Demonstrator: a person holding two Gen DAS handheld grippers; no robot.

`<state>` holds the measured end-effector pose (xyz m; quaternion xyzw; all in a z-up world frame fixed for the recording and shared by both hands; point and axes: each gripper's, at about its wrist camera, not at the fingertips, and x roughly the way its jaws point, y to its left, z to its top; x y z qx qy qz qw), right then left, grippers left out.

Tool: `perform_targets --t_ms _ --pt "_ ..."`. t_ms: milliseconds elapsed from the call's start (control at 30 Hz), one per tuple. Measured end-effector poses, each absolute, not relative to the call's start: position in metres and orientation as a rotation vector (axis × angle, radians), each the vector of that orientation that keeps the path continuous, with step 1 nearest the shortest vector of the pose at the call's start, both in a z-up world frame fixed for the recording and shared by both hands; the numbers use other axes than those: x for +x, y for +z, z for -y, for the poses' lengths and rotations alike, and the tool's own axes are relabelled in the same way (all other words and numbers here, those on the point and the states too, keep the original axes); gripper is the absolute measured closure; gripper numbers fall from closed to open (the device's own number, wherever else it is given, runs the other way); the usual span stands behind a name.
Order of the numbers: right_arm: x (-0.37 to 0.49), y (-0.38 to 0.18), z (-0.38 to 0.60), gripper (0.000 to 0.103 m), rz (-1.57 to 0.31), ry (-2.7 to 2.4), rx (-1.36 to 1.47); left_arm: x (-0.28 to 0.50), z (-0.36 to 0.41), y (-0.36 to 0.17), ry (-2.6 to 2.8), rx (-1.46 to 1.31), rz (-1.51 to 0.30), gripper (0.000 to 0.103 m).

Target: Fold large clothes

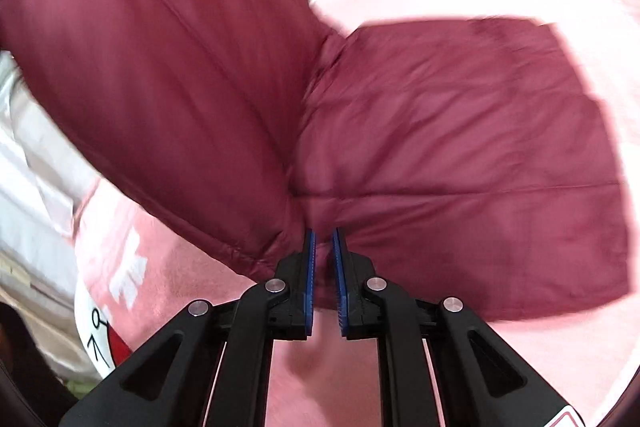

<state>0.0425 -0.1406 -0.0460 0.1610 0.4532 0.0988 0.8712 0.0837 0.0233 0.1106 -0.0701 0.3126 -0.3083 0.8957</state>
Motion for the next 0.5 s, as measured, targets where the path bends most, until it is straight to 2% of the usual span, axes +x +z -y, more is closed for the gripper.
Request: perform_targets --t_ms 300,500 --pt "-0.01 -0.016 0.241 0.09 -0.862 -0.055 0.369 0.073 0.097 0.078 -0.756 -0.004 -0.78 0.094" --pt "-0.019 -0.017 0.268 0.09 -0.839 -0.137 0.393 0.066 0.144 0.019 -0.759 0.081 -0.931 0.092"
